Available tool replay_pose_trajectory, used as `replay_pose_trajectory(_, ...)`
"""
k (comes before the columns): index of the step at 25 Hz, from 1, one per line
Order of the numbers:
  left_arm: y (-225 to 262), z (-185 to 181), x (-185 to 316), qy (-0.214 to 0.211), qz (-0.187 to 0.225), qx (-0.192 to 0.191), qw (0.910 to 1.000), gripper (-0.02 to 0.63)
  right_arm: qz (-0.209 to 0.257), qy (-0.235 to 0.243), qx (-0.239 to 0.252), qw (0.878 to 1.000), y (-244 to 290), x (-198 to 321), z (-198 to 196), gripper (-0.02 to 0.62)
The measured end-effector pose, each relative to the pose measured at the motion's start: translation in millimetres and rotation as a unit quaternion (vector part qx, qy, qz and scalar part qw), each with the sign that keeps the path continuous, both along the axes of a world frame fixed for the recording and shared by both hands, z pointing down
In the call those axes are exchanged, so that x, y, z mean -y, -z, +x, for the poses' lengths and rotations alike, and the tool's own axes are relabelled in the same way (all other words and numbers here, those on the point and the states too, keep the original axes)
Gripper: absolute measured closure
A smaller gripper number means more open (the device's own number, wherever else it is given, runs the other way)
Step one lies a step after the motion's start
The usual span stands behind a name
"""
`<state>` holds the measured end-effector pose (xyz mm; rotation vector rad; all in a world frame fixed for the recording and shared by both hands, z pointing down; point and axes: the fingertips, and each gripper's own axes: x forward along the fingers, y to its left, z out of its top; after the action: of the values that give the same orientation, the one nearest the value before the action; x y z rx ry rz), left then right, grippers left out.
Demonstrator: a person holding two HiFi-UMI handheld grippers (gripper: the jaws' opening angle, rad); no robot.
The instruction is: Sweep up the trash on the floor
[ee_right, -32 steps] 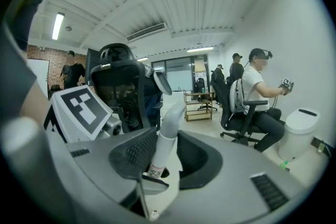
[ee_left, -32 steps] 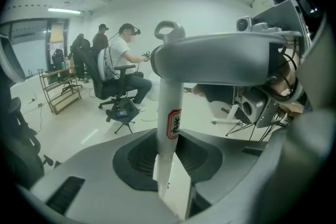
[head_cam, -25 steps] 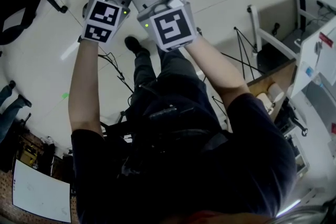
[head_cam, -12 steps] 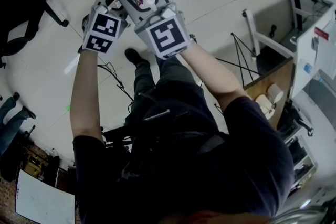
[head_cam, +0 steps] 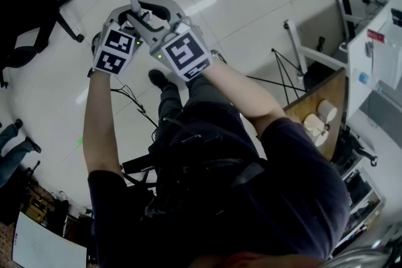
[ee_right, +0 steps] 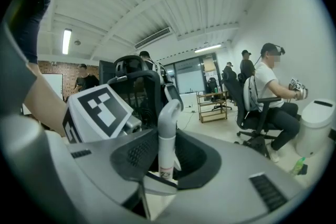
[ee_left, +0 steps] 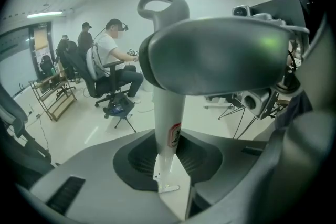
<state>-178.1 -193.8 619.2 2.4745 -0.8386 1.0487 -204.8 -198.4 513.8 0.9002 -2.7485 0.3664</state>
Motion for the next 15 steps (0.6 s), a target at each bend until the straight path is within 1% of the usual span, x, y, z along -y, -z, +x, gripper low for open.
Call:
replay_pose_trajectory(3, 5.5, -20.1, -21.8, 0.005, -0.007, 0.022, 0.9997, 0.520, -0.011, 0.020, 0.007, 1.000, 9.5, -24.3, -22.7, 0.479)
replay_pose_trajectory(8, 22.3, -57.6, -58.9, 0.024, -0.001, 0.029, 0.9993, 0.522, 0.000, 0.063, -0.001, 0.998, 27.0, -65.3, -64.2, 0.479)
replay_pose_trajectory(10, 40.2, -70.8, -63.9, 0.042, 0.020, 0.019, 0.9987, 0.520, 0.011, 0.075, -0.001, 0.997, 43.0, -73.6, -78.4, 0.479)
replay_pose_trajectory(12, 62.4, -83.3, -68.2, 0.062, 0.036, -0.002, 0.9974, 0.520, 0.024, 0.088, -0.001, 0.996, 64.6, -79.5, -91.8, 0.479)
replay_pose_trajectory(15, 96.8, -98.0, -76.4, 0.067, 0.061, -0.017, 0.9957, 0.520, 0.048, 0.111, -0.004, 0.993, 97.9, -91.1, -109.3, 0.479)
